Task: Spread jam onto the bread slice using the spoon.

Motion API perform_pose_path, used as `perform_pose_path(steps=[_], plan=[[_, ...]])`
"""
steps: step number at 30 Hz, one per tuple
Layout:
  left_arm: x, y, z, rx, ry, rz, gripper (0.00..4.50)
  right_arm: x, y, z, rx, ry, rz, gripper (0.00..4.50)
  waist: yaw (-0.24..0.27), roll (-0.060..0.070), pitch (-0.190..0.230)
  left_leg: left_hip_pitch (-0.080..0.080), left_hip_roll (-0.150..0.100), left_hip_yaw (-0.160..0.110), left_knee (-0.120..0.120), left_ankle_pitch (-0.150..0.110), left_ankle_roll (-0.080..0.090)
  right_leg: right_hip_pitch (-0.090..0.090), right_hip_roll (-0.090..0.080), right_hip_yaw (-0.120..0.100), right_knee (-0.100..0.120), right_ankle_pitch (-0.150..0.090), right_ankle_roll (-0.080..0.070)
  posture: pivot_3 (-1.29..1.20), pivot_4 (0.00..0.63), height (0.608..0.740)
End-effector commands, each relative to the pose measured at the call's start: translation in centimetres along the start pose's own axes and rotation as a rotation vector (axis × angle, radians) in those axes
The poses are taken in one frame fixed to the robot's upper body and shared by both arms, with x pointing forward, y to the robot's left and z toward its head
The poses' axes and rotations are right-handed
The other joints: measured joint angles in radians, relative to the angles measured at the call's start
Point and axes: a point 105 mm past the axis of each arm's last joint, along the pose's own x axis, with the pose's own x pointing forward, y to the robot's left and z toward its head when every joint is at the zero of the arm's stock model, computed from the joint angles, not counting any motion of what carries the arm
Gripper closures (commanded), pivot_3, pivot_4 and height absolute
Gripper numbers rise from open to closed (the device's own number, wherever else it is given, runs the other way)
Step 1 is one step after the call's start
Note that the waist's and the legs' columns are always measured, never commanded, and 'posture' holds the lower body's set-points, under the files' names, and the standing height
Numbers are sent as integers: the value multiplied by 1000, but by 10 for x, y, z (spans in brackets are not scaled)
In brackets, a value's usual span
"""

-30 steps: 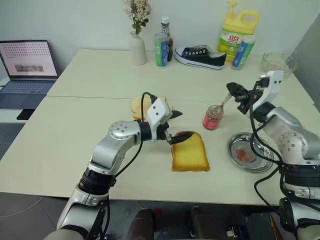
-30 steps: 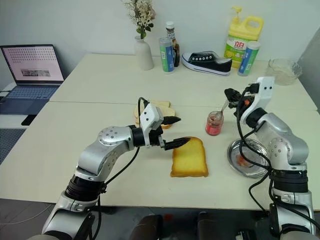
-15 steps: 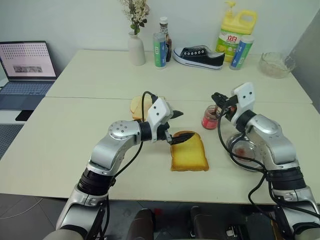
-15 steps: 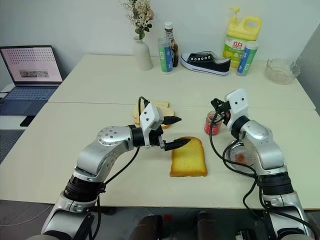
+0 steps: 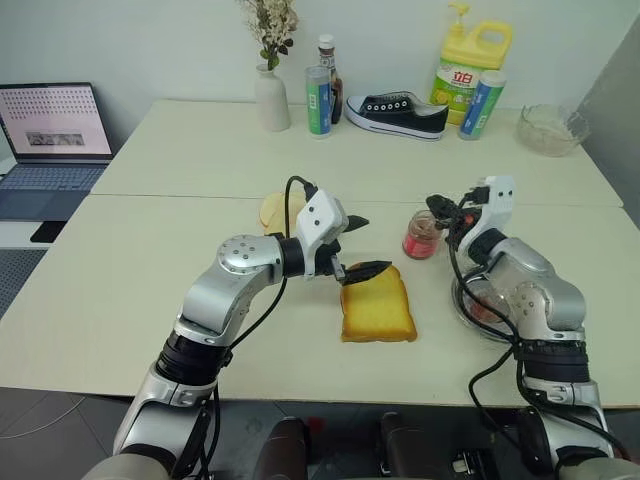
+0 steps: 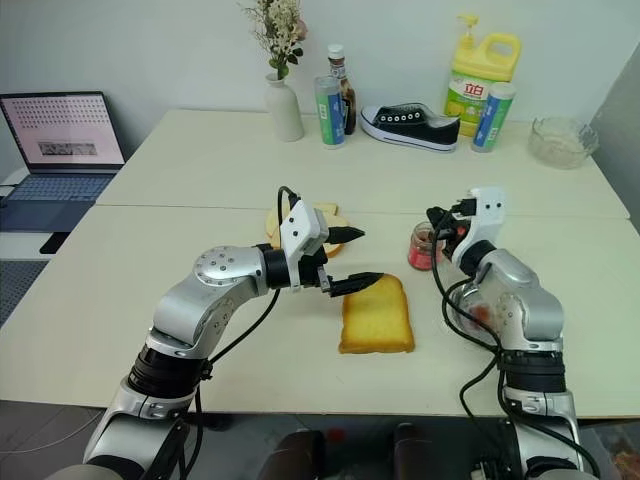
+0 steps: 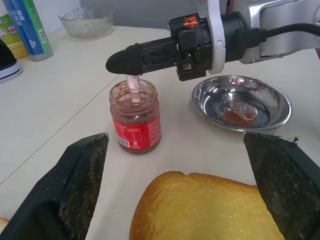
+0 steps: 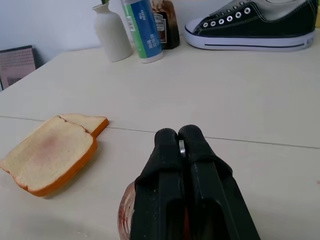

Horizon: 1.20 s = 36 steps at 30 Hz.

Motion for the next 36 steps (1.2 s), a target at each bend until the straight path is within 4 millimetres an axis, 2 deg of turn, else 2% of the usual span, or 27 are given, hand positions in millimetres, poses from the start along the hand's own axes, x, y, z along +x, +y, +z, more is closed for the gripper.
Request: perform_pose_path(steps=[1,8,18,30,36], plan=[[2,-1,12,43,-36,-13,0,-3,3,26,97,-90,-1,4472,0,0,0,0,0,0,0,0,0,0,0,0,0,0,0,0,150,740],[3,4,10,53,-34,-2,0,-9,-5,42,288,-148,-32,4472,0,0,0,0,0,0,0,0,0,0,0,0,0,0,0,0,150,740],[3,6,11,61,-34,-12,0,-19,-18,55,425,-206,-74,4472,0,0,0,0,0,0,0,0,0,0,0,0,0,0,0,0,150,740],[3,10,13,75,-30,-28,0,-26,-21,60,368,-222,-100,4472,-1,0,0,0,0,1,0,0,0,0,0,0,0,0,0,0,150,740],[2,10,12,76,-27,-33,0,-28,-25,62,452,-253,-113,4472,-1,0,0,0,0,1,0,0,0,0,0,0,0,0,0,0,150,740]])
